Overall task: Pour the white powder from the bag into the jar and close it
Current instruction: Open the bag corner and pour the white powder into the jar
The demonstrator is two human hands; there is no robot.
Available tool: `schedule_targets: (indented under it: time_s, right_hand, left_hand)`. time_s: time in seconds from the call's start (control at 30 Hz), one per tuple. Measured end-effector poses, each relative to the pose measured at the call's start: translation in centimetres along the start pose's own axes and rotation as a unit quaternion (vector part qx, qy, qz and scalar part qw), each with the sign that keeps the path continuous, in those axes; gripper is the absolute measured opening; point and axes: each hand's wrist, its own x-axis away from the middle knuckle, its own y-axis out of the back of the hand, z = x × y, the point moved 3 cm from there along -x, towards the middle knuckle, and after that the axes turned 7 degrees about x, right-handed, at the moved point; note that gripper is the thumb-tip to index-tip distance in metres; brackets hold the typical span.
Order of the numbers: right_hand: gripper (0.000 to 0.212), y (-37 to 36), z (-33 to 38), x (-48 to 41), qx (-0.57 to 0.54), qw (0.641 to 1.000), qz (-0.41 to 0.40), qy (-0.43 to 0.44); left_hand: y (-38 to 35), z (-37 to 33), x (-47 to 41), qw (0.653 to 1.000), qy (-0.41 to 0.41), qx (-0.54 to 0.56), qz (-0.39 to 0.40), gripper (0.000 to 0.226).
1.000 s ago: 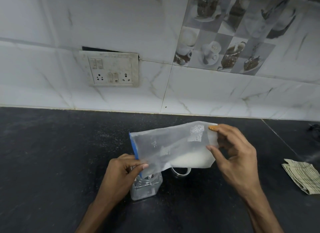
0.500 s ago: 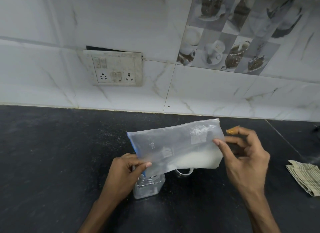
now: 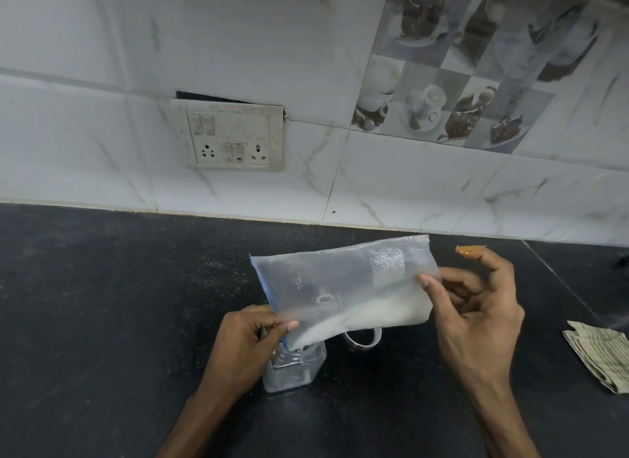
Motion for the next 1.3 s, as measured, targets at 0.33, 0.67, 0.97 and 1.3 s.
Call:
schedule_targets:
  time_s: [0.33, 0.67, 0.97, 1.3]
  right_hand:
    - [0.051, -0.2, 0.0, 0.1, 0.009, 1.0, 0.007, 0.011]
    - [0.025, -0.3, -0.6, -0.2, 0.077, 0.995, 0.034, 0.054]
    - [0.025, -0.3, 0.1, -0.2, 0.098, 0.988, 0.035, 0.115]
    - [0.02, -0.5, 0.8, -0.4, 0.096, 0.987, 0.023, 0.128]
  left_hand:
    - [-0.2, -0.2, -0.1, 1.0, -0.019, -0.021, -0.004, 0.044]
    - [0.1, 0.2, 0.1, 0.999, -0.021, -0.019, -0.015, 0.034]
    - [0.0, 0.2, 0.1, 0.999, -0.02, -0.024, -0.022, 0.045]
    - [-0.2, 0.8, 0.3, 0.999, -0.013, -0.029, -0.035, 0.011]
